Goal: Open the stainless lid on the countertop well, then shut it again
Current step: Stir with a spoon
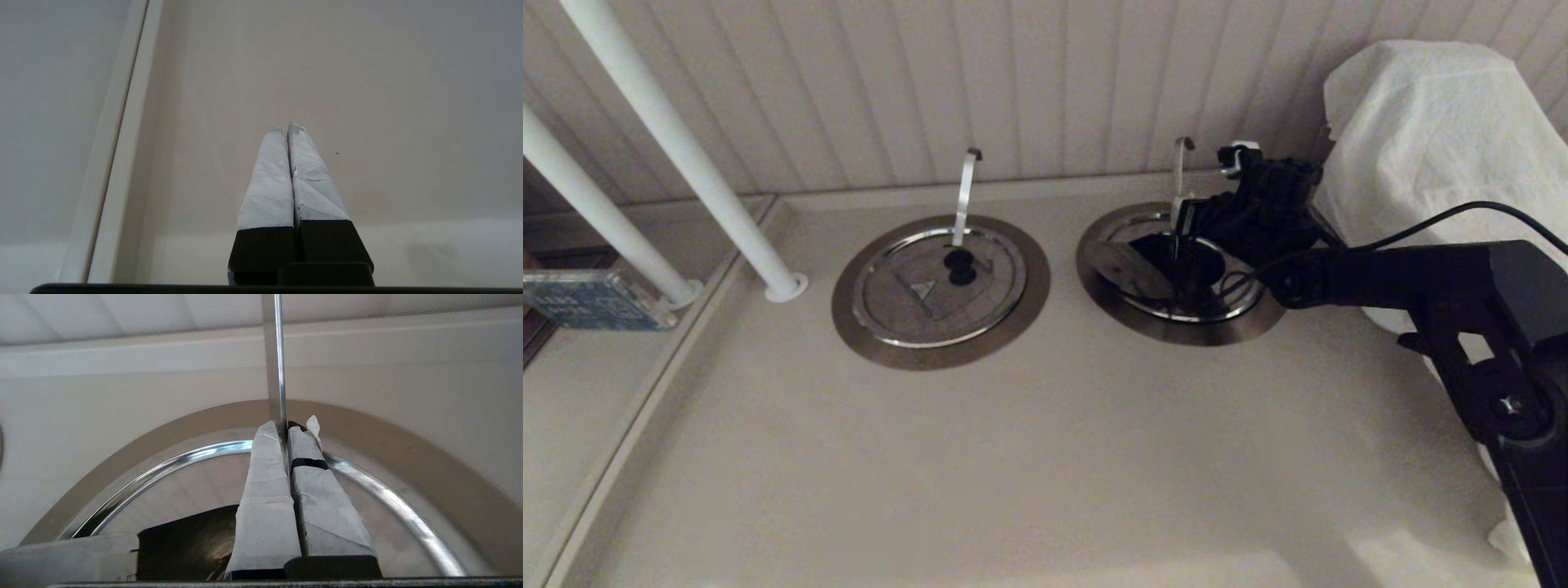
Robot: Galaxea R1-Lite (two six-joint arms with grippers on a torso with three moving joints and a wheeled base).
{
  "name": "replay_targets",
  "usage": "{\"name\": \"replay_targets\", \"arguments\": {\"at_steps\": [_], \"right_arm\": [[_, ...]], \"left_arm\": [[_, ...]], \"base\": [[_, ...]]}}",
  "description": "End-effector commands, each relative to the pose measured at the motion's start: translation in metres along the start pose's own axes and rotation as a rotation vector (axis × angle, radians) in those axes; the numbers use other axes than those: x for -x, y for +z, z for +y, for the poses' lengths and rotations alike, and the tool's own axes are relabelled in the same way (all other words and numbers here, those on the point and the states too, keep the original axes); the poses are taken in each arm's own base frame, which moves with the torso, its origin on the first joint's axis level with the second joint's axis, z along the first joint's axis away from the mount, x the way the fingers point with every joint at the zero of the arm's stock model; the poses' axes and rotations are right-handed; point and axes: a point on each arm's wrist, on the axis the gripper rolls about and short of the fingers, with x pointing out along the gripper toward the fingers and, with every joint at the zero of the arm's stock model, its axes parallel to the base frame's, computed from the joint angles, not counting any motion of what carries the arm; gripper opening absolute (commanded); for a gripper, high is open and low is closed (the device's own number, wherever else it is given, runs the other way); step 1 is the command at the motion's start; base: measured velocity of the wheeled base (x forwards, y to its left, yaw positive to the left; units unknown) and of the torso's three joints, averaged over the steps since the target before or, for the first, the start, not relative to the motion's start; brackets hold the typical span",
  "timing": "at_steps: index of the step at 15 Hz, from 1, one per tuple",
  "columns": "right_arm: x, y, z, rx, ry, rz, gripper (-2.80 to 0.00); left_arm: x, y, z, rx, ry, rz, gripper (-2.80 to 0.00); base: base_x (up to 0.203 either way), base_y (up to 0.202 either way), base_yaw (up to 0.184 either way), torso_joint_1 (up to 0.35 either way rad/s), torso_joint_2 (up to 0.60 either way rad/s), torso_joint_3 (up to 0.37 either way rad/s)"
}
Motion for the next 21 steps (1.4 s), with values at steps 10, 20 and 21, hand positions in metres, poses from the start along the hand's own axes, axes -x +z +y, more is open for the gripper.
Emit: {"name": "replay_targets", "arguments": {"at_steps": [10,20,21], "right_arm": [[0.009,0.015,0.006,-0.013,0.003,0.045,-2.8],[0.0,-0.009,-0.003,-0.015,0.004,0.083,0.0],[-0.003,-0.018,-0.007,-0.015,0.007,0.096,0.0]], "left_arm": [[0.0,0.0,0.0,0.0,0.001,-0.001,-2.8],[0.0,0.0,0.0,0.0,0.001,-0.002,-2.8],[0.0,0.0,0.0,0.0,0.001,-0.001,-2.8]], "base": [[0.0,0.0,0.0,0.0,0.0,0.0],[0.0,0.0,0.0,0.0,0.0,0.0],[0.0,0.0,0.0,0.0,0.0,0.0]]}}
